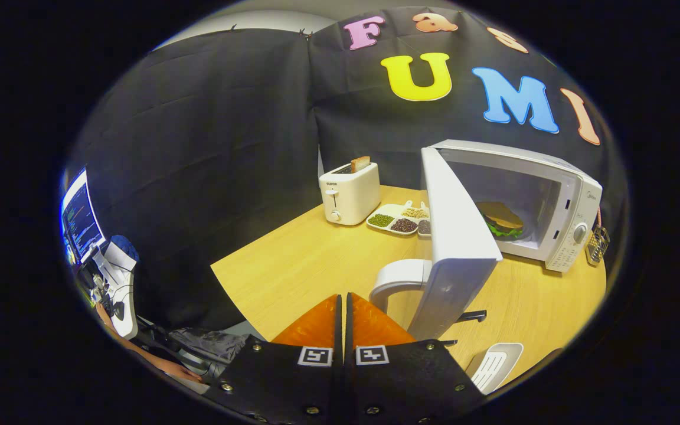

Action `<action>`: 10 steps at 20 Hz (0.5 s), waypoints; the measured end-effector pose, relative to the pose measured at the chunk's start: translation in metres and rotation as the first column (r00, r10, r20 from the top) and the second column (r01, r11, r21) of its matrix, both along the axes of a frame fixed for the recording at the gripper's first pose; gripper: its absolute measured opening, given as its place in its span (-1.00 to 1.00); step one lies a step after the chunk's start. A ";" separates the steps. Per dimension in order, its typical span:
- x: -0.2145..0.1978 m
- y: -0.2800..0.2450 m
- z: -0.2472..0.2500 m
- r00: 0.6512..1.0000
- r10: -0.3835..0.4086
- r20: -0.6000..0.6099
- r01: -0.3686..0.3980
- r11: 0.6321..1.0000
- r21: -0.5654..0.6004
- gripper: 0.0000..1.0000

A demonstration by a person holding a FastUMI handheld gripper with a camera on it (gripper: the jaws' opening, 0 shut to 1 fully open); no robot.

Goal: Open the microwave, put the food inside, and close the microwave door.

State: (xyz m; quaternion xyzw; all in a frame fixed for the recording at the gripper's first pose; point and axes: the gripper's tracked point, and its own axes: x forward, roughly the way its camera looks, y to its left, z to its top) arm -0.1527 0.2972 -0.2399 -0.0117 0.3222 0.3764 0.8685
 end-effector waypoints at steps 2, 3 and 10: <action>0.005 -0.010 -0.001 1.000 -0.014 0.001 0.014 1.000 -0.008 -0.99; 0.008 -0.016 -0.002 1.000 -0.023 0.004 0.023 1.000 -0.013 -0.99; 0.054 -0.061 0.001 0.991 -0.131 0.033 0.132 0.991 -0.026 -0.99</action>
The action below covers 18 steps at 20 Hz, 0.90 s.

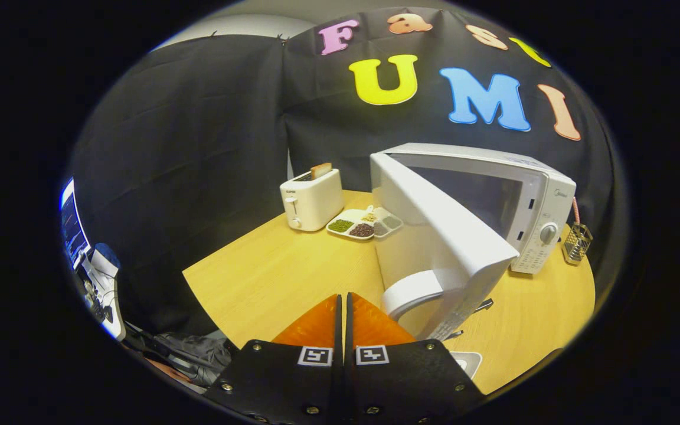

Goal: Open the microwave, put the food inside, and close the microwave door.

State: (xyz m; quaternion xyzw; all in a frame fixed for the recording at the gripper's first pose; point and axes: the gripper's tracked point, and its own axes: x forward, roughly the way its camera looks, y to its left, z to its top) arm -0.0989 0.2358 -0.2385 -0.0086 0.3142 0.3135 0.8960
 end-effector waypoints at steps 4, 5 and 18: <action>0.036 -0.032 -0.001 0.997 -0.080 0.021 0.080 0.997 -0.019 -0.99; 0.044 -0.038 -0.001 0.995 -0.099 0.020 0.100 0.995 -0.018 -0.99; 0.116 -0.110 -0.015 0.965 -0.259 0.045 0.261 0.963 -0.068 -0.99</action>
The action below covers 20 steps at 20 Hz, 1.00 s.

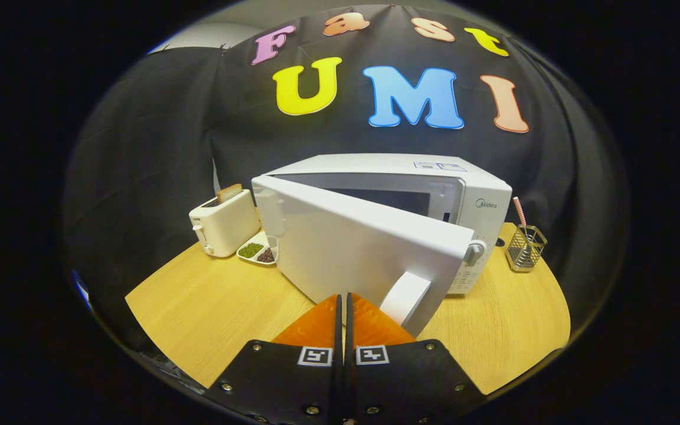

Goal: Open the microwave, put the food inside, and close the microwave door.

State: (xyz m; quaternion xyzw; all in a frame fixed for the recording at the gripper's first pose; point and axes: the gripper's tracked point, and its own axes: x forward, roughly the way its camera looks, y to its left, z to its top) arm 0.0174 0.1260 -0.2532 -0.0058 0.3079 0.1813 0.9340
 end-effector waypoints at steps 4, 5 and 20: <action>0.022 -0.011 -0.004 0.999 -0.043 0.007 0.043 0.999 -0.011 -0.99; 0.028 -0.014 -0.005 0.998 -0.055 0.008 0.055 0.998 -0.016 -0.99; 0.102 -0.037 -0.014 0.975 -0.221 0.020 0.222 0.975 -0.027 -0.99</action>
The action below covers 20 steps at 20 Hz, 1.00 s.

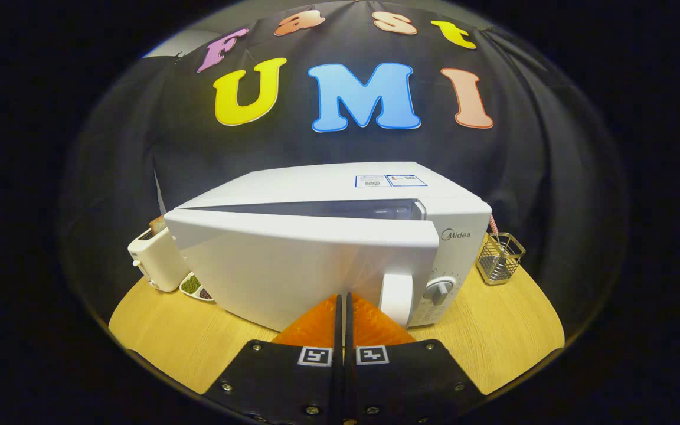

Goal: Open the microwave, put the food inside, and close the microwave door.

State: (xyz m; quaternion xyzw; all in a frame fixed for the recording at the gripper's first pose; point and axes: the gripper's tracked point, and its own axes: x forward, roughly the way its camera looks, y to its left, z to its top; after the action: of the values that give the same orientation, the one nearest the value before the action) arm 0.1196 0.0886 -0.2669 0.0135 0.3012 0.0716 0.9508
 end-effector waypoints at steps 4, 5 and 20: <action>0.013 -0.003 -0.005 1.000 -0.030 -0.001 0.030 1.000 0.002 -0.99; 0.016 -0.003 -0.006 0.999 -0.037 -0.002 0.037 0.999 0.004 -0.99; 0.040 -0.002 -0.003 0.999 -0.051 0.013 0.051 0.999 -0.004 -0.97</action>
State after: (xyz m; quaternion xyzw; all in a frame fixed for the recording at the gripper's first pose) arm 0.1597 0.0871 -0.2694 0.0184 0.2947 0.0467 0.9543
